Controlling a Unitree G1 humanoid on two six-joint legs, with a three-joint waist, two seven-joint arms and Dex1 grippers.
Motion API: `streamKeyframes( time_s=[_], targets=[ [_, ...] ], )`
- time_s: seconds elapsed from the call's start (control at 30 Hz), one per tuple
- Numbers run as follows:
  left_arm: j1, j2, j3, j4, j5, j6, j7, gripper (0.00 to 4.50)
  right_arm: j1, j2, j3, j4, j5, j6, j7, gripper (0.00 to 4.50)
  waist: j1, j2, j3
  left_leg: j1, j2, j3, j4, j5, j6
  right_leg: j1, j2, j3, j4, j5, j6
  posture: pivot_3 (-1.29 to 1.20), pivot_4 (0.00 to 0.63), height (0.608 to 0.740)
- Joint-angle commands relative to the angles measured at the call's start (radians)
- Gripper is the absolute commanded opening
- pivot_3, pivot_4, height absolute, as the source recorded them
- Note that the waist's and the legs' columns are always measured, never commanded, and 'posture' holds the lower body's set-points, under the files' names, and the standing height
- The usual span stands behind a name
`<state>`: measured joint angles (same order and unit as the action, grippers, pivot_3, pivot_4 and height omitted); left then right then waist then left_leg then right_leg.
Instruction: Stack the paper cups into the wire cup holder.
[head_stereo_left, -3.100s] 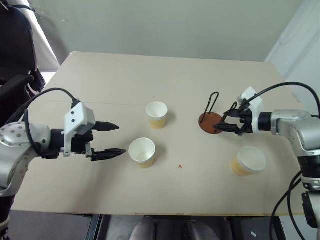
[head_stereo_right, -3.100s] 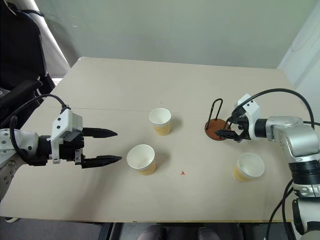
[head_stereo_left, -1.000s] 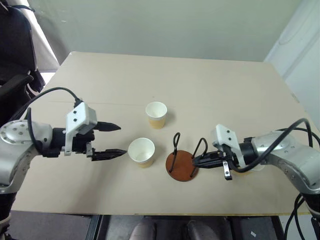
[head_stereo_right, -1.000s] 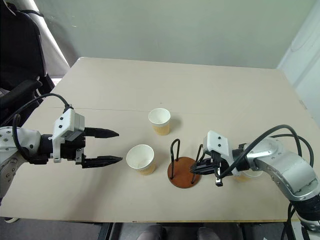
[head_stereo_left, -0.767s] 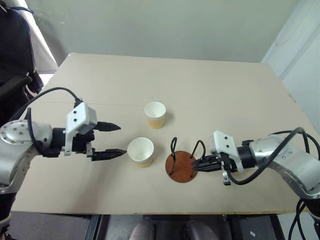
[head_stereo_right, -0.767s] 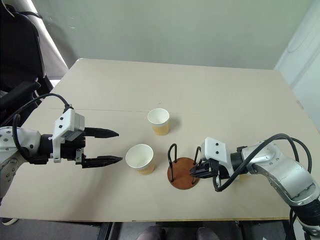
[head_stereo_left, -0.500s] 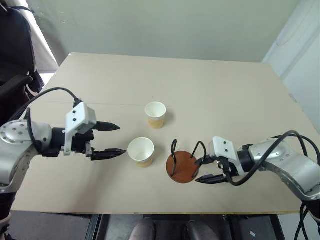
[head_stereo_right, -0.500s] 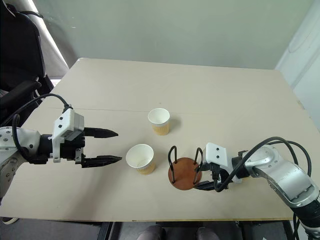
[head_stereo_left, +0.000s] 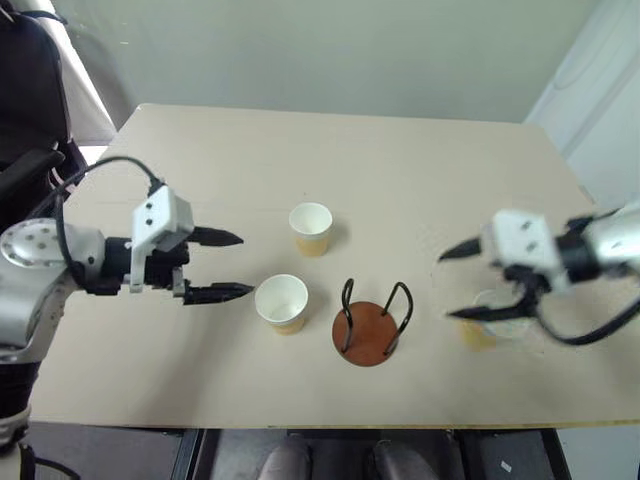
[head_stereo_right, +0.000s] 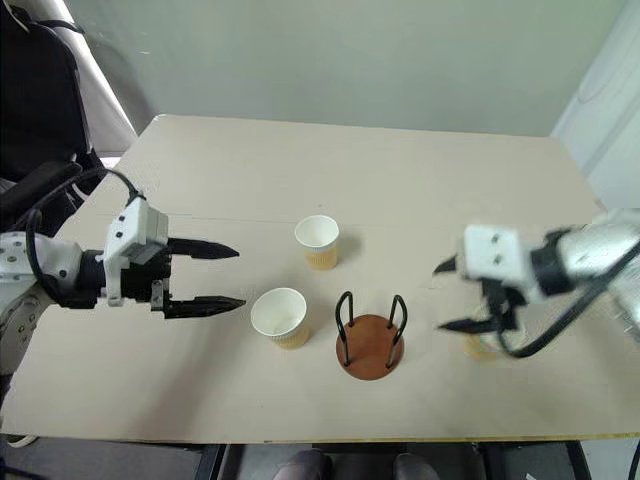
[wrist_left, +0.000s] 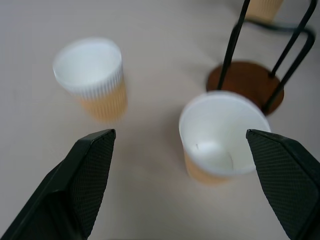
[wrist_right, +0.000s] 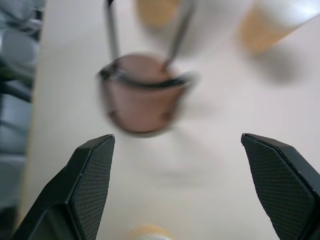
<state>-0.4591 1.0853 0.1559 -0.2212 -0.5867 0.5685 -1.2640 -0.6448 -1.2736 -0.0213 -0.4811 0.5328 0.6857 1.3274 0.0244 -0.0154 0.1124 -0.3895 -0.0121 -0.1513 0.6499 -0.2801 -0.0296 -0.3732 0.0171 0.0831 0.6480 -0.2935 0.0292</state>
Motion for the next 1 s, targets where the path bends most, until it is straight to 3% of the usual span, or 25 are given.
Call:
streamKeyframes(
  time_s=[0.03,0.13,0.2,0.37,0.63,0.77,1.0],
  targets=[
    [-0.12,0.007,0.042,-0.099,-0.114,0.002,-0.05,4.5,0.134,-0.114,-0.137,-0.043,0.035,0.058,0.084,4.09,0.014,-0.003,-0.001,-0.002,0.0,-0.001,-0.002,0.0,0.0,0.0,0.0,-0.001,-0.001,0.0,0.0,0.0,0.15,0.74],
    [-0.136,0.005,0.054,-0.178,-0.22,0.041,-0.094,4.5,0.347,-0.159,-0.219,-0.112,-0.014,0.064,0.095,4.09,0.026,-0.004,-0.001,-0.002,0.0,-0.001,-0.001,-0.001,-0.001,0.003,0.0,-0.001,-0.003,0.0,0.0,0.0,0.15,0.74],
    [-0.124,0.014,0.033,-0.212,-0.234,0.049,-0.116,4.5,0.384,-0.142,-0.242,-0.161,0.025,0.108,0.053,4.09,0.028,-0.002,0.0,-0.003,-0.001,0.004,-0.001,-0.002,-0.001,0.002,-0.002,0.002,-0.004,0.0,0.001,0.0,0.15,0.74],
    [-0.101,0.027,0.006,-0.215,-0.203,0.048,-0.118,4.5,0.47,-0.147,-0.196,-0.198,-0.049,0.098,-0.023,4.09,0.021,-0.002,0.0,-0.001,0.006,0.014,-0.002,-0.002,-0.001,0.0,0.001,0.005,-0.003,-0.002,0.003,0.0,0.15,0.74],
    [-0.06,0.053,0.029,-0.23,-0.202,0.05,-0.11,4.5,0.654,-0.191,-0.25,-0.119,-0.186,0.017,-0.002,4.09,0.017,-0.002,0.0,0.004,0.006,0.015,0.0,-0.003,0.001,0.001,0.001,0.005,-0.001,-0.002,0.003,0.0,0.15,0.74],
    [-0.053,0.056,0.03,-0.222,-0.199,0.042,-0.103,4.5,0.683,-0.182,-0.244,-0.102,-0.215,-0.016,-0.011,4.09,0.016,-0.002,0.0,0.006,0.006,0.016,0.001,-0.003,0.002,0.002,0.0,0.005,0.001,-0.002,0.003,0.0,0.15,0.74],
    [-0.055,0.048,0.022,-0.222,-0.194,0.041,-0.084,4.5,0.637,-0.14,-0.111,-0.101,-0.242,-0.035,-0.074,4.09,0.01,-0.002,0.0,0.006,0.006,0.017,0.003,-0.003,0.002,0.002,0.001,0.005,0.002,-0.002,0.003,0.0,0.15,0.74]
  ],
)
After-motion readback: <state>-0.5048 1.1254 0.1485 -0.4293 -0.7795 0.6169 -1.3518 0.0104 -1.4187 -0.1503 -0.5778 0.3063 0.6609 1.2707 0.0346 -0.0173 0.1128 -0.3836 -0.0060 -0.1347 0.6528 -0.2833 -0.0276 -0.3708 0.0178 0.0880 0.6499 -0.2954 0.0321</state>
